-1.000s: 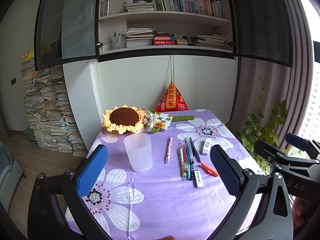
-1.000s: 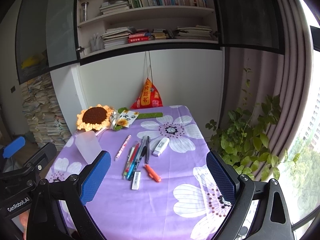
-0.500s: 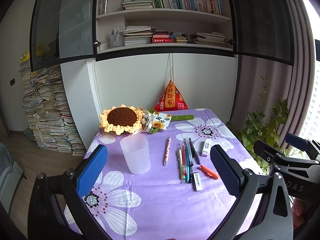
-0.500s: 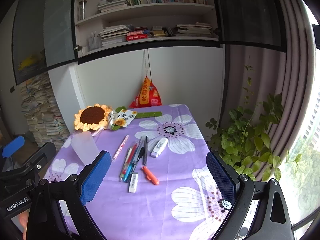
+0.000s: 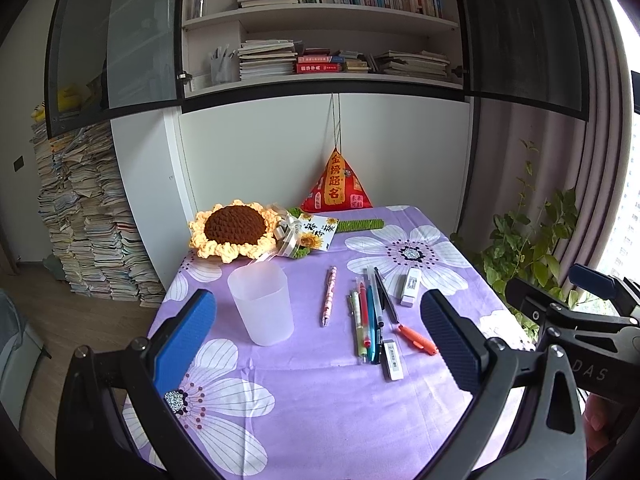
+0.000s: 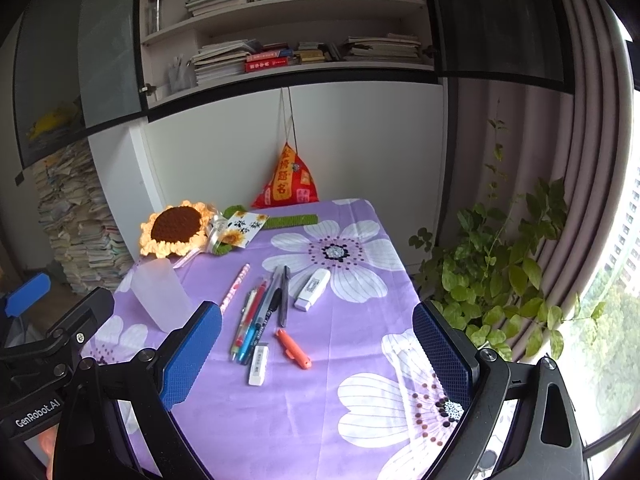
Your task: Organize stationery
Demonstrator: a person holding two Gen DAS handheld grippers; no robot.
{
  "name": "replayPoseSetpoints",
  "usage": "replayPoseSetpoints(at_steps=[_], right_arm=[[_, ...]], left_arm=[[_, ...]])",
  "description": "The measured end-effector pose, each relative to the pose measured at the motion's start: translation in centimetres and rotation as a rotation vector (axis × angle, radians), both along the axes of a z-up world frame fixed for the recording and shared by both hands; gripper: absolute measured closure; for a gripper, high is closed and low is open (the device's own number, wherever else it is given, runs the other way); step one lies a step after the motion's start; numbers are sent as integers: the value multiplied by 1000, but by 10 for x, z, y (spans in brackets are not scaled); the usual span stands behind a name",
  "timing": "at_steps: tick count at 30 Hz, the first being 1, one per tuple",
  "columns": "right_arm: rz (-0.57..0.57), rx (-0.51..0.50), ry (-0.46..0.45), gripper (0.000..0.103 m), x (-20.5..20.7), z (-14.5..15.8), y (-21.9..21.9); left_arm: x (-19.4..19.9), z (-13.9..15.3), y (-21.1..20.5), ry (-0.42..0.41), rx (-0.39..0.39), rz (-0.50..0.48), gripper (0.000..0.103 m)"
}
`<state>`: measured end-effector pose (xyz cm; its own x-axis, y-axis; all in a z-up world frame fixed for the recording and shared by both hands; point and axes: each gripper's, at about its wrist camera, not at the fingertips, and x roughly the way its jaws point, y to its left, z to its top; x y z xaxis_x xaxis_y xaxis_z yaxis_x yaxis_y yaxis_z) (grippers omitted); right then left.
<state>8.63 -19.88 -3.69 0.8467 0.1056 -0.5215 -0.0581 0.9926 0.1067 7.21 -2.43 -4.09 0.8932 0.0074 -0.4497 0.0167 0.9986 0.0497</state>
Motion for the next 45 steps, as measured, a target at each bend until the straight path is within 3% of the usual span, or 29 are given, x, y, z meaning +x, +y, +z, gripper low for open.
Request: replayPoseSetpoints(at_steps=[14,30,36,37,39,40,42,45], right_arm=[[-16,15,46,6,23,-15,-7],[-33,35,128,6,74,-39,-23],[-14,33,157,7,97,-49,-25],[-7,35,162,8,101,-51,-24],[14,42,175,27,109,-55,-24],[20,41,191,31,114,-59,-23],[38,47,225,48,124,-66,-22],[71,71,280,60,136,-79,-20]], left_arm=[[25,-13,-8,47,12,-13,1],[83,-37,-24,146,18,-40,2],[108,-50,-26,197,6,-62,11],[114,-53,-26,214,-1,-70,16],[125,-61,-27,253,-13,-89,28],[130,-64,-27,270,-15,-93,32],[141,-72,-27,302,-23,-98,36],[155,-84,-26,340,-31,-96,42]])
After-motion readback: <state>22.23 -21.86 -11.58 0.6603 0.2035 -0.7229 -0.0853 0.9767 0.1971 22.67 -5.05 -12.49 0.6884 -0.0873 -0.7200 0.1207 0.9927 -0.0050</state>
